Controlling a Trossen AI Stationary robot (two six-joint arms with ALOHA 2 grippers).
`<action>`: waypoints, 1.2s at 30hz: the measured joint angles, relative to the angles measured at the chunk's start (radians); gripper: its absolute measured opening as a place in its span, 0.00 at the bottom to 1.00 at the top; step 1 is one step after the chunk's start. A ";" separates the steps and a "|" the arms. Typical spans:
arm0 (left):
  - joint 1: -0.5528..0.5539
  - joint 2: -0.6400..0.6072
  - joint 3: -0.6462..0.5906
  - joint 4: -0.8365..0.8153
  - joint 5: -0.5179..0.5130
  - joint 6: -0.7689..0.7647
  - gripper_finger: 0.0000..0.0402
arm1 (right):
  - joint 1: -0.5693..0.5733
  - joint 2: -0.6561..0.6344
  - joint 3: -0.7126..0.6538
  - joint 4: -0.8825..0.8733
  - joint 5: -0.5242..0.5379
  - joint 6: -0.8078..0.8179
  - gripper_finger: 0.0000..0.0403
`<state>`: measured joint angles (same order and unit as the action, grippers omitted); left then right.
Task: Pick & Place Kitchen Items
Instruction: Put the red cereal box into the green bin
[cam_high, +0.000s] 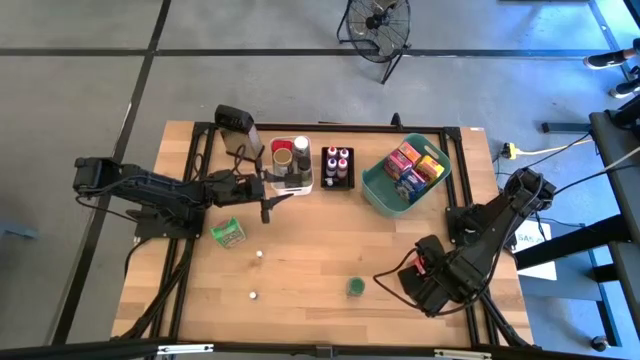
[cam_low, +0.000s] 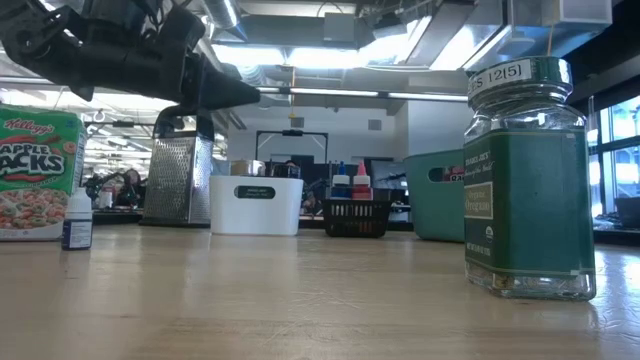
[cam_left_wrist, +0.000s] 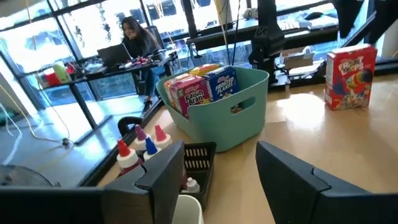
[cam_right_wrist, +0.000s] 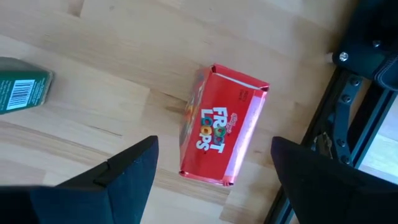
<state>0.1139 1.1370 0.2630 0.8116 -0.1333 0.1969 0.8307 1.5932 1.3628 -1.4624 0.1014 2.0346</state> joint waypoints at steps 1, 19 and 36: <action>0.000 0.000 0.000 0.000 0.000 0.020 0.49 | 0.000 0.000 0.000 0.000 0.000 0.000 0.78; 0.000 0.000 0.000 0.046 -0.006 0.131 0.49 | 0.000 0.000 0.000 -0.011 0.001 -0.001 0.78; -0.001 0.000 0.000 0.045 -0.004 0.105 0.49 | 0.002 0.000 -0.077 0.024 -0.034 0.038 0.78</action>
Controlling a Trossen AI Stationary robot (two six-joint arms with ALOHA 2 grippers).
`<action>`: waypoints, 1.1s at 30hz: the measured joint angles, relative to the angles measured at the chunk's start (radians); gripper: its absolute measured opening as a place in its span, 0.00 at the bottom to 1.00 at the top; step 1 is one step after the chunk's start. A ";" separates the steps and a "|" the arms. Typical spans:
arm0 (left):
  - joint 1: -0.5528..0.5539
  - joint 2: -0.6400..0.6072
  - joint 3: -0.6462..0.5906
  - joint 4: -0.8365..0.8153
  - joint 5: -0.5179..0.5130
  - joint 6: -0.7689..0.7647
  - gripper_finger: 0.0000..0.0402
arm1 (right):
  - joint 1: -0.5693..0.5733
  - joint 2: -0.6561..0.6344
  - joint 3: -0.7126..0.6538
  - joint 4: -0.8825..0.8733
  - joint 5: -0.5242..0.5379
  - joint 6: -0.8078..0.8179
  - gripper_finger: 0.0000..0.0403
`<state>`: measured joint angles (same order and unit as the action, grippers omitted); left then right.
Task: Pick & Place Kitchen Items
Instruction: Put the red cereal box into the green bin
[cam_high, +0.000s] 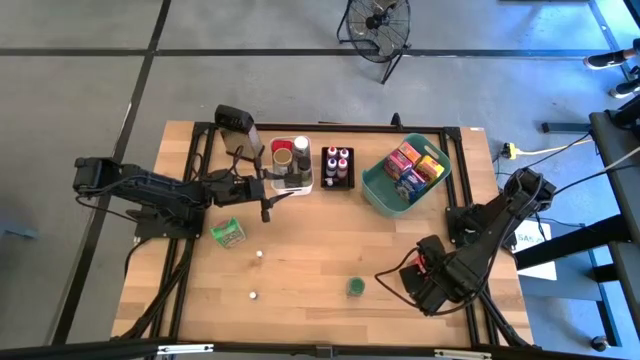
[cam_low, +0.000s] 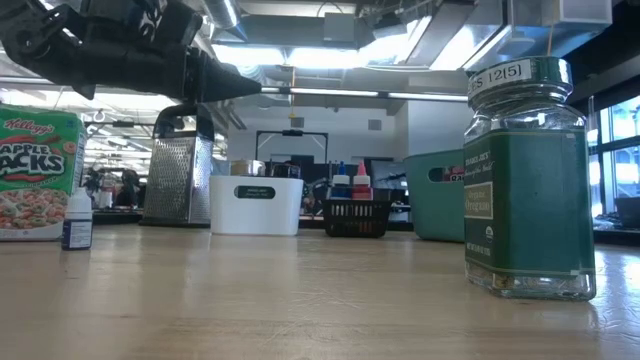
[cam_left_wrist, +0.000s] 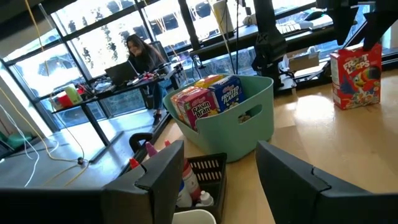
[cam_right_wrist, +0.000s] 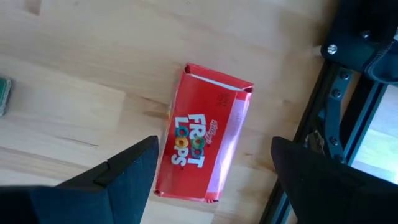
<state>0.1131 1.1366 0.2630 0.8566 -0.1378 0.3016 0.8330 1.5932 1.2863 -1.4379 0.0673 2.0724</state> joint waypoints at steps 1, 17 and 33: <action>0.000 0.000 0.000 0.000 0.000 0.000 0.49 | 0.000 0.000 -0.003 0.006 0.000 0.000 0.78; 0.000 0.000 0.000 0.000 0.000 0.000 0.49 | 0.000 0.000 -0.009 0.032 0.038 0.018 0.78; 0.000 0.000 0.000 -0.002 0.001 0.000 0.49 | 0.000 0.005 -0.156 0.183 0.010 -0.003 0.78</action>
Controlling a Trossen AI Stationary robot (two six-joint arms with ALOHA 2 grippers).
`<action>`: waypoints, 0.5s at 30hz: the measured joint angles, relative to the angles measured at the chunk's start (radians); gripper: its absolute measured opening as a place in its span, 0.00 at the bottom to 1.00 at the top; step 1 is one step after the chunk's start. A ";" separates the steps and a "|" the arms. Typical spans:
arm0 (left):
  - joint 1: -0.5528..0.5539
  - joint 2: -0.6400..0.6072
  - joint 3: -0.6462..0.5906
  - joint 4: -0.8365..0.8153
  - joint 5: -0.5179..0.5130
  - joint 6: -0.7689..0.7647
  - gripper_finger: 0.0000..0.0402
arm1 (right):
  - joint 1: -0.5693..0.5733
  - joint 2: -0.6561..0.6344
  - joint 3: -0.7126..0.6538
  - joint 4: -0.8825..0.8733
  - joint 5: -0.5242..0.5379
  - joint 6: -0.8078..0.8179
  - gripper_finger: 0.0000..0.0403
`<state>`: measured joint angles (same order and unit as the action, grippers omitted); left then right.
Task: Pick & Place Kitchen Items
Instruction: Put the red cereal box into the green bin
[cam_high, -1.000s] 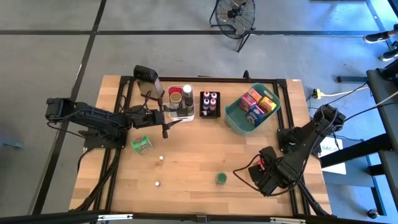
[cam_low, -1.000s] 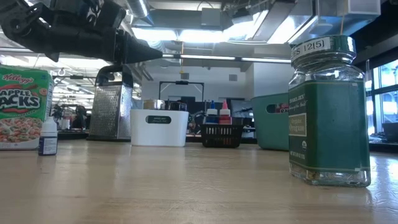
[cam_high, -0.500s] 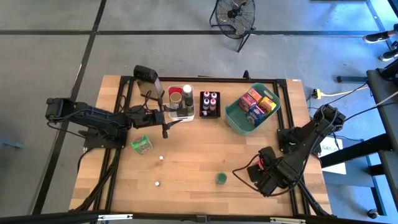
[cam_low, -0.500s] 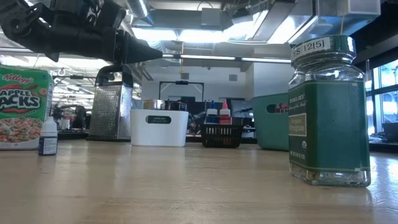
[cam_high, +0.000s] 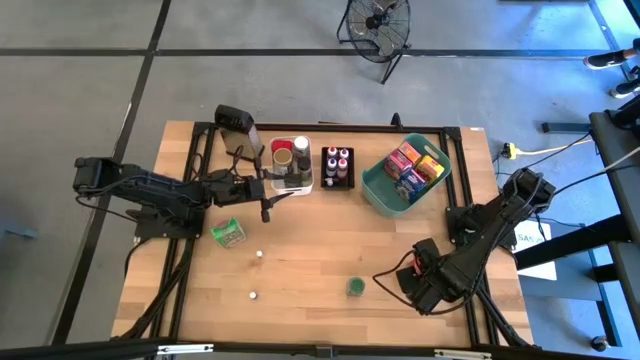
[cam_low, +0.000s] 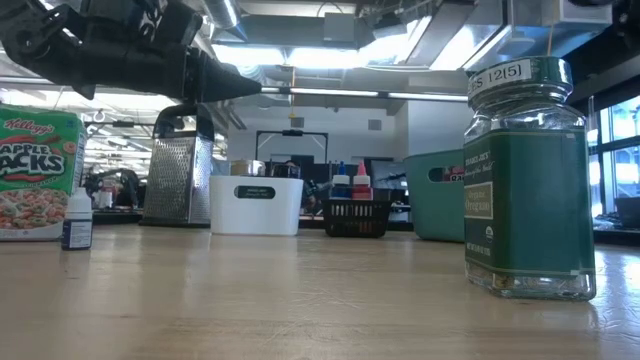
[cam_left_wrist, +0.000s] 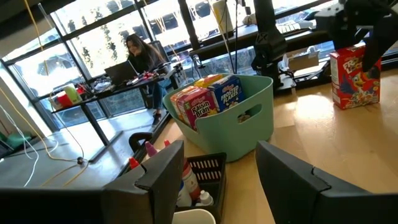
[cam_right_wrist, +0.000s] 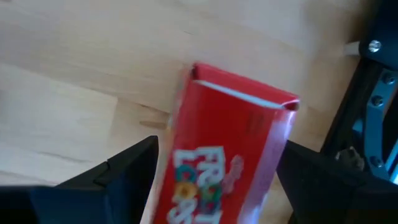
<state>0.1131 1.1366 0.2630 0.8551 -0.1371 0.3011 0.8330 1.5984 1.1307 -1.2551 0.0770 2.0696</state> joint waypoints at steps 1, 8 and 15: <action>0.000 0.000 0.000 0.000 0.000 0.000 0.49 | 0.000 0.000 -0.009 0.004 -0.004 -0.001 0.78; 0.000 0.000 0.000 0.000 0.000 0.000 0.49 | 0.000 0.000 -0.015 0.015 -0.002 -0.015 0.78; 0.000 0.000 0.000 0.000 0.000 0.000 0.49 | 0.000 0.000 -0.015 0.030 -0.001 -0.066 0.75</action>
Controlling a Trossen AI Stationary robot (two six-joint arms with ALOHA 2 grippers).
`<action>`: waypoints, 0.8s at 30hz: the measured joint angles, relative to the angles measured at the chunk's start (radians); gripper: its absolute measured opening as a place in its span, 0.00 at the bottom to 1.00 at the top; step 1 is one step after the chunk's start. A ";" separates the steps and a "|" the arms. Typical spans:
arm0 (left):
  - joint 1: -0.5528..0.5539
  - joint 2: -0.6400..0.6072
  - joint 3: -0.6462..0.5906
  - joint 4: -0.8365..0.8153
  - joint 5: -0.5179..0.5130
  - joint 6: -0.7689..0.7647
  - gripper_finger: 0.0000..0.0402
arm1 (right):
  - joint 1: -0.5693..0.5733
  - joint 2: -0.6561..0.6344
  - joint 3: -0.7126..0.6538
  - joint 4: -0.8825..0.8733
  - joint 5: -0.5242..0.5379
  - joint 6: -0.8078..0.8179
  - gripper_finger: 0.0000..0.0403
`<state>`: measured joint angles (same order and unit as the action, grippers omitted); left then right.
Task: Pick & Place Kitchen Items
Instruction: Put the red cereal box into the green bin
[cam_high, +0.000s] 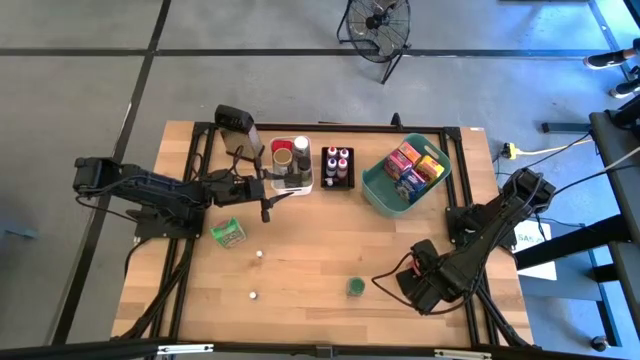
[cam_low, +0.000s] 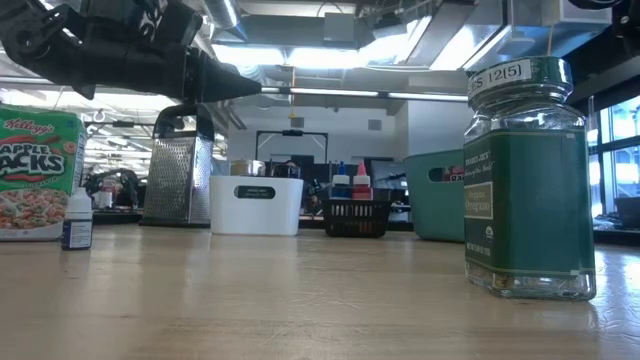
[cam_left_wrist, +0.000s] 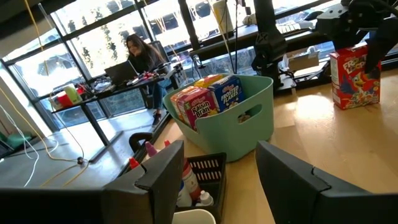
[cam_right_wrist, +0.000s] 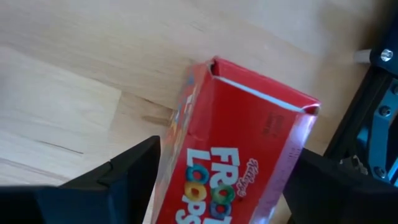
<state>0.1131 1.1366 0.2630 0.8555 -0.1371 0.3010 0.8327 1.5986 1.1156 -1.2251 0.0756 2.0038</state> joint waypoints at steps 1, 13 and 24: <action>0.000 0.000 0.000 0.000 0.000 0.000 0.49 | -0.001 0.000 0.000 0.000 0.001 -0.001 0.74; 0.000 0.000 0.000 0.000 0.000 0.000 0.49 | -0.001 0.000 0.000 0.012 0.008 -0.061 0.56; 0.000 0.000 0.000 0.000 0.000 0.000 0.49 | -0.003 -0.006 0.001 -0.001 0.002 -0.145 0.40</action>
<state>0.1131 1.1366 0.2630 0.8555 -0.1371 0.3012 0.8295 1.5929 1.1167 -1.2262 0.0774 1.8586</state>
